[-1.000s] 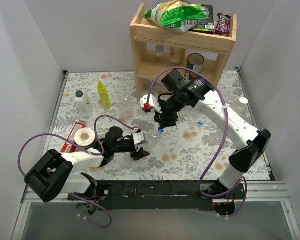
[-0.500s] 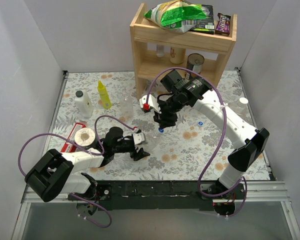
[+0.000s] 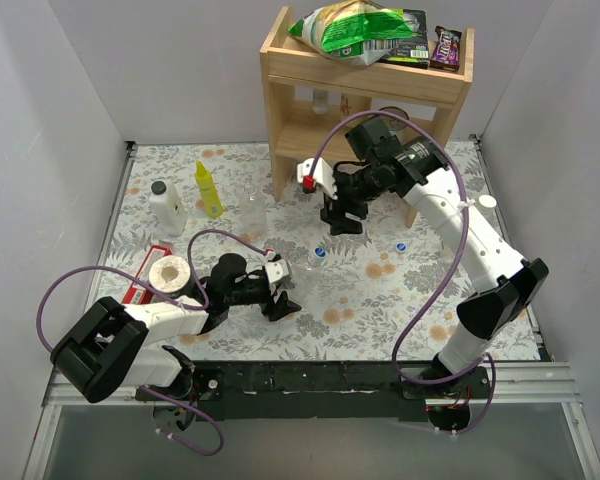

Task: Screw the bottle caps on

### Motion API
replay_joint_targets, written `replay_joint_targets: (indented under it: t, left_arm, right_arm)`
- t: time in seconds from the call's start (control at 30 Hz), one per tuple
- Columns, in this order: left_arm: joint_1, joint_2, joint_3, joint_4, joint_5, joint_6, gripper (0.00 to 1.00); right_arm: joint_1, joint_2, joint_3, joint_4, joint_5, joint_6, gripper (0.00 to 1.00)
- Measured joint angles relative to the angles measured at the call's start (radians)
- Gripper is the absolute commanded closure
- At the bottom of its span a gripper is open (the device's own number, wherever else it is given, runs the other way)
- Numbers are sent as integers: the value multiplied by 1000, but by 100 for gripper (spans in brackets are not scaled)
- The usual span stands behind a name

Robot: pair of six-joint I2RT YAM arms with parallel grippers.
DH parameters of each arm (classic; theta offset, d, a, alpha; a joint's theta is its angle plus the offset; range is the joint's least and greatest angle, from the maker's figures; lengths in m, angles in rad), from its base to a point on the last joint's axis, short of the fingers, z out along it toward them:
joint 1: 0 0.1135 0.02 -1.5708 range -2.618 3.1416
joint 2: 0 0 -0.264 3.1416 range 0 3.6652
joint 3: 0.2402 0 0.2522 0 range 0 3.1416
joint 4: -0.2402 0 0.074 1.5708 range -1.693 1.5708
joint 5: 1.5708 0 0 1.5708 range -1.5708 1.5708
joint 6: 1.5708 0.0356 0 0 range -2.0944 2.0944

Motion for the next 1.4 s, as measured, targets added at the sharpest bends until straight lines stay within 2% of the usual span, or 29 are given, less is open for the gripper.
replay_joint_targets:
  t: [0.1,0.23,0.4,0.57,0.93,1.4]
  left_arm:
    - [7,0,0,5,-13,-44,100]
    - [11,-2,0,12,-29,-85,100]
    - [11,-2,7,14,-33,-108,100]
    - [11,-2,36,13,-32,-116,100]
    - [11,-2,77,15,-25,-150,100]
    - [17,3,89,44,-26,-260,100]
  right_arm:
    - [-67,-29,-62,3,-49,14,2]
    - [-123,-62,-128,19,-183,32,2]
    - [-124,-103,-220,55,-345,74,2]
    - [-123,-107,-275,136,-446,119,2]
    - [-123,-102,-332,326,-570,253,4]
    - [-123,-95,-357,369,-612,297,6]
